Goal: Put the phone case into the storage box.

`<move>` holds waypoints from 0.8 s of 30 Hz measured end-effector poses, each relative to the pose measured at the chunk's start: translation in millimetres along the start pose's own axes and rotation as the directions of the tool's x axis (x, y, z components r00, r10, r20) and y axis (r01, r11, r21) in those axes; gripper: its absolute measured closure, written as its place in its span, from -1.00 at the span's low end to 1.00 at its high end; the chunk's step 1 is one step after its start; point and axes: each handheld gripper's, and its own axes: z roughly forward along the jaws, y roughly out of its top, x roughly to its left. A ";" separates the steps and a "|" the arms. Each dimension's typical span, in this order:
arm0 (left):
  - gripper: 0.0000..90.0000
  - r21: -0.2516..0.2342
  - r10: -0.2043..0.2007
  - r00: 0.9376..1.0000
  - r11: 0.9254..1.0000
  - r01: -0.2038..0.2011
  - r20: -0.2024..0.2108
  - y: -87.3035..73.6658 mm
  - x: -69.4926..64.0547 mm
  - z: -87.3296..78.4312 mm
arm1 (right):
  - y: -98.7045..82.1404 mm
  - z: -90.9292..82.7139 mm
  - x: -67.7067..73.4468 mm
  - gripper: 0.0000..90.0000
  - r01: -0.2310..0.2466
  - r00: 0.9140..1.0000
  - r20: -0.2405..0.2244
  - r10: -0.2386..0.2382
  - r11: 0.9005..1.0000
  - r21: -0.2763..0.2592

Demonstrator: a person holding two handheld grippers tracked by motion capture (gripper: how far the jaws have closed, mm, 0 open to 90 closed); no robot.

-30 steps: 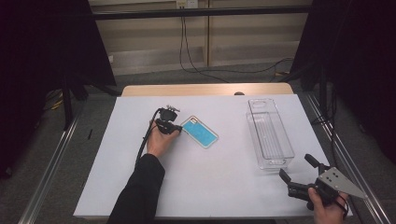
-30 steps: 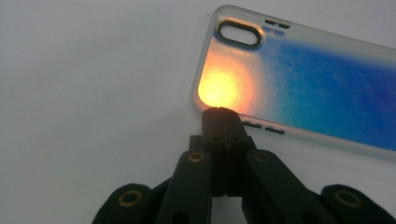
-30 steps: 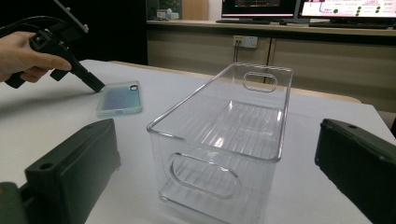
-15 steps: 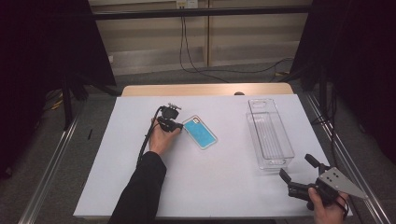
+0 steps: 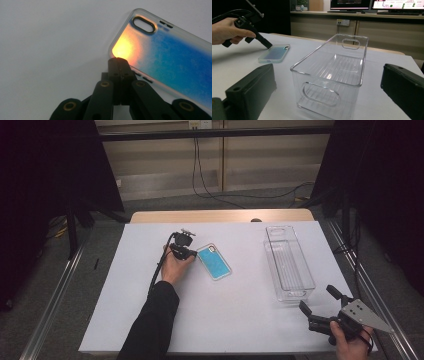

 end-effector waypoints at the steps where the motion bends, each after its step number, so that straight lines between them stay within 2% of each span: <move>1: 1.00 -0.002 0.002 1.000 1.000 -0.002 -0.007 0.6 -0.6 0.5 | 0.0 0.1 0.0 -1.00 0.001 1.000 -0.001 -0.001 1.000 0.001; 11: 1.00 -0.006 0.000 1.000 1.000 0.000 -0.015 4.6 -1.9 4.1 | 0.0 -0.1 0.1 -1.00 -0.001 1.000 -0.001 0.001 1.000 0.000; 15: 1.00 -0.004 0.016 0.999 1.000 -0.016 -0.032 6.5 -4.3 5.2 | 0.0 0.0 0.2 -1.00 0.000 1.000 -0.003 0.000 1.000 -0.001; 18: 1.00 -0.017 0.001 1.000 1.000 -0.001 -0.031 6.9 -5.3 6.9 | 0.0 0.3 0.2 -1.00 0.001 1.000 -0.003 -0.001 1.000 0.000; 23: 1.00 -0.025 -0.001 1.000 1.000 0.001 -0.027 7.6 -5.2 8.5 | -0.1 0.1 0.1 -1.00 0.002 1.000 -0.003 -0.002 1.000 0.001; 24: 1.00 -0.027 0.015 0.999 1.000 -0.016 -0.032 8.1 -5.8 8.8 | -0.1 0.1 0.1 -1.00 0.002 1.000 -0.003 -0.002 1.000 0.001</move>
